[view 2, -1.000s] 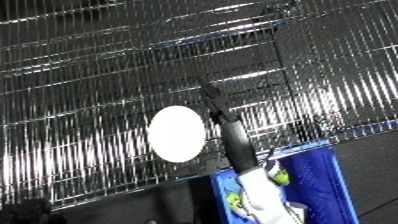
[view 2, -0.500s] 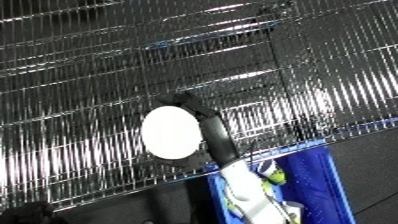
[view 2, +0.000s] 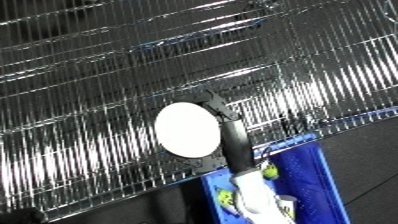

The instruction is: Pick up the object and place it into the box

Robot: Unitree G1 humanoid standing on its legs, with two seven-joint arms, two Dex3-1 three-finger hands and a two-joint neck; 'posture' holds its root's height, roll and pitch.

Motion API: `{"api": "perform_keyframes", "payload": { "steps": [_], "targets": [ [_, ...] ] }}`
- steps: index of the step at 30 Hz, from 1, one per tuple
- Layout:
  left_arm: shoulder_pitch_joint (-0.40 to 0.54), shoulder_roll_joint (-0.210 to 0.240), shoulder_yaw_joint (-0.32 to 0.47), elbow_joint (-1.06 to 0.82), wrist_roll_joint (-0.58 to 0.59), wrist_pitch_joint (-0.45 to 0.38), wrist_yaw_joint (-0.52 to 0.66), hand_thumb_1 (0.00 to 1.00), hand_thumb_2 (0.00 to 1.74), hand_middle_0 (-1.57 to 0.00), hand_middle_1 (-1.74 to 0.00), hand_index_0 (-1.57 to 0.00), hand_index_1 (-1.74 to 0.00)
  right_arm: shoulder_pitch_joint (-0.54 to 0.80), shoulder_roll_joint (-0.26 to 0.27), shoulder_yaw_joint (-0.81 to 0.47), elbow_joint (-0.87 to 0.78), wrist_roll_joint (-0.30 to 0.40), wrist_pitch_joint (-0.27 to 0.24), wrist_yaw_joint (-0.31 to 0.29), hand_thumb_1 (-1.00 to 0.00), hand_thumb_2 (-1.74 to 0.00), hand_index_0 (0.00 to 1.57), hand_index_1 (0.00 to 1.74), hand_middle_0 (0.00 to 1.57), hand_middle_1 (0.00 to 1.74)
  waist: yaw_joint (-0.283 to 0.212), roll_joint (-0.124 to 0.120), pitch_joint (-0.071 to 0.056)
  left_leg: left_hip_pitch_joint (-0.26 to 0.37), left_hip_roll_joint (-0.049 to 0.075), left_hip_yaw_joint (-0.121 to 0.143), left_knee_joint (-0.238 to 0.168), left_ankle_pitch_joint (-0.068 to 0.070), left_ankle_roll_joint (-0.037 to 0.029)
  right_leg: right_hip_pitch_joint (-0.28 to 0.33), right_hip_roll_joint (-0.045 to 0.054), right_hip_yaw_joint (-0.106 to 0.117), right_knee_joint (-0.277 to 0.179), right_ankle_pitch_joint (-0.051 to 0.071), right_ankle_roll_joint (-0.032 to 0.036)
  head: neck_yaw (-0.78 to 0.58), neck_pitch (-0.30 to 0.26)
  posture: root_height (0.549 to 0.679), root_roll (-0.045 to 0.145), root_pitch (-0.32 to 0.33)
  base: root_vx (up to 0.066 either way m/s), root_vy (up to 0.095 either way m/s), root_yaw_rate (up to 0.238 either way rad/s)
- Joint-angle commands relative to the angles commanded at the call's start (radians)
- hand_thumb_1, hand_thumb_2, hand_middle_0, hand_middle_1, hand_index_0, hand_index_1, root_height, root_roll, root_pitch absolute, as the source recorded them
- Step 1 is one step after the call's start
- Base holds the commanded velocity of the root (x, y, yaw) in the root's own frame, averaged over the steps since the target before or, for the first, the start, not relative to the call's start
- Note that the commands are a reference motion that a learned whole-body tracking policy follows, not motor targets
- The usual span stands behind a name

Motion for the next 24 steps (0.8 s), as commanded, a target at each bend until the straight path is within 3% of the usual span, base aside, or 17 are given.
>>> {"api": "perform_keyframes", "payload": {
  "steps": [8, 16, 20, 24],
  "targets": [
    [0.038, -0.005, 0.041, -0.022, 0.009, -0.003, -0.001, 1.00, 1.74, -1.57, -1.74, -1.57, -1.74, 0.185, 0.029, -0.081, -0.092, 0.006, -0.098, -0.027, -0.70, -1.22, 1.10, 1.22, 1.10, 1.22, -0.048, -0.010, 0.000, 0.047, 0.022, 0.012, -0.038, 0.004, -0.0013, 0.043, 0.0107, 0.026, -0.059, 0.023, 0.0098, -0.003, 0.024, 0.624, 0.051, 0.141, -0.053, -0.026, -0.213],
    [0.054, 0.000, 0.061, -0.022, 0.010, -0.004, -0.022, 1.00, 1.74, -1.57, -1.74, -1.57, -1.74, 0.286, 0.021, -0.125, -0.112, 0.075, -0.172, -0.053, -0.70, -1.22, 1.10, 1.22, 1.10, 1.22, -0.095, -0.013, 0.000, 0.098, 0.041, 0.034, -0.065, 0.001, -0.0050, 0.095, 0.0143, 0.053, -0.100, 0.029, 0.0146, 0.093, 0.019, 0.632, 0.059, 0.123, -0.056, -0.023, -0.234],
    [0.055, -0.004, 0.064, -0.012, 0.000, -0.016, -0.025, 1.00, 1.74, -1.57, -1.74, -1.57, -1.74, 0.330, 0.007, -0.168, -0.087, 0.075, -0.194, -0.059, -0.70, -1.22, 1.10, 1.22, 1.10, 1.22, -0.129, -0.004, 0.000, 0.134, 0.049, 0.056, -0.078, -0.004, -0.0098, 0.121, 0.0104, 0.070, -0.121, 0.033, 0.0165, 0.200, 0.008, 0.635, 0.068, 0.111, -0.020, 0.062, -0.229],
    [0.060, -0.025, 0.062, -0.001, -0.017, -0.036, -0.022, 1.00, 1.74, -1.57, -1.74, -1.57, -1.74, 0.365, -0.032, -0.213, -0.055, 0.068, -0.205, -0.049, -0.70, -1.22, 1.10, 1.22, 1.10, 1.22, -0.165, 0.017, 0.000, 0.175, 0.054, 0.082, -0.107, 0.003, -0.0176, 0.143, 0.0065, 0.091, -0.149, 0.036, 0.0157, 0.271, -0.002, 0.639, 0.079, 0.101, 0.016, 0.134, -0.185]
  ]
}}
